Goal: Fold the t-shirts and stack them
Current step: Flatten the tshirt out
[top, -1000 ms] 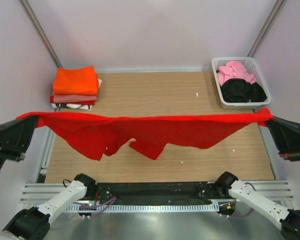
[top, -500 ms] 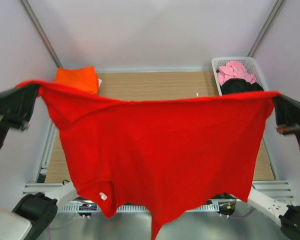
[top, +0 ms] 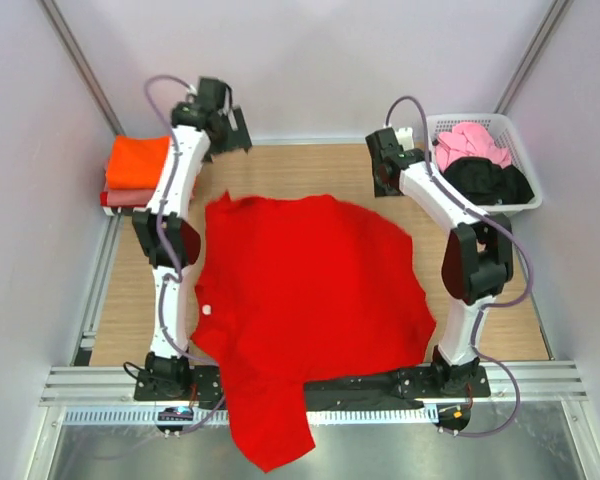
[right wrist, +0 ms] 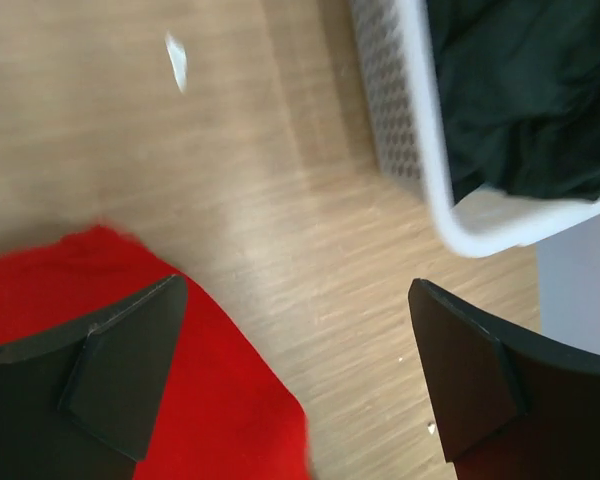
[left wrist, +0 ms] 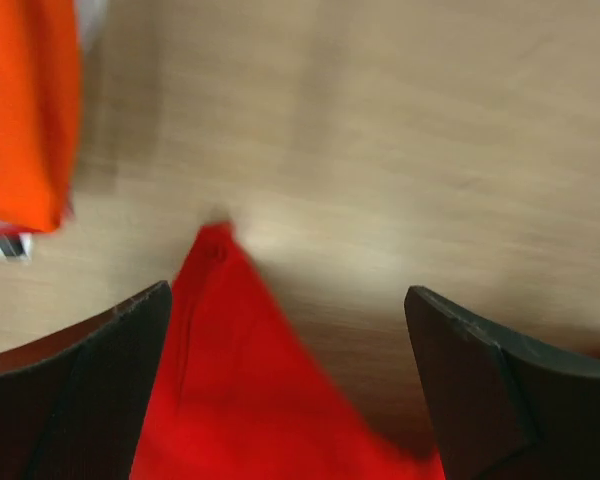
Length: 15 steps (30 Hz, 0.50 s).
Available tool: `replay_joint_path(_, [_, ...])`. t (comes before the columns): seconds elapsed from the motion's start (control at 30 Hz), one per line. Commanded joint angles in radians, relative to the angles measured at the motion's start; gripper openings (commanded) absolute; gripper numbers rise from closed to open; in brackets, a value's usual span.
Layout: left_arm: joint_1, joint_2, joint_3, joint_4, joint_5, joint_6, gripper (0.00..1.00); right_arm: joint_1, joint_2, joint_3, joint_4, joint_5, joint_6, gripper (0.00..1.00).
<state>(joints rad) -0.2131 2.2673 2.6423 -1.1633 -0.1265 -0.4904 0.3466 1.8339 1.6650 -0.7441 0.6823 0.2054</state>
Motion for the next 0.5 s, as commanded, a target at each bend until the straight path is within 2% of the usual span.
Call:
replay_joint_path(0.0, [-0.031, -0.086, -0.099, -0.119, 0.001, 0.025, 1.00, 0.003, -0.093, 0.027, -0.104, -0.024, 0.078, 1.00])
replay_joint_path(0.03, [-0.038, -0.206, -0.196, -0.052, 0.008, 0.024, 1.00, 0.003, -0.108, 0.015, -0.084, -0.027, 0.087, 1.00])
replay_joint_path(0.07, [-0.039, -0.262, -0.361, 0.011, 0.016, 0.015, 1.00, 0.005, -0.129, -0.007, -0.080, -0.041, 0.091, 1.00])
replay_joint_path(0.1, [-0.039, -0.309, -0.419, 0.092, 0.018, 0.007, 1.00, 0.002, -0.140, -0.014, -0.080, -0.049, 0.095, 1.00])
replay_joint_path(0.17, [-0.039, -0.414, -0.499, 0.122, 0.008, -0.010, 1.00, 0.006, -0.177, -0.033, -0.083, -0.079, 0.110, 1.00])
replay_joint_path(0.27, [-0.046, -0.500, -0.676, 0.175, -0.016, -0.023, 1.00, 0.020, -0.255, -0.172, -0.029, -0.145, 0.130, 1.00])
replay_joint_path(0.33, [-0.048, -0.525, -0.763, 0.209, -0.047, -0.043, 0.99, 0.028, -0.303, -0.252, 0.043, -0.251, 0.147, 1.00])
replay_joint_path(0.47, [-0.048, -0.578, -0.985, 0.310, -0.087, -0.088, 0.88, 0.026, -0.401, -0.474, 0.143, -0.385, 0.166, 1.00])
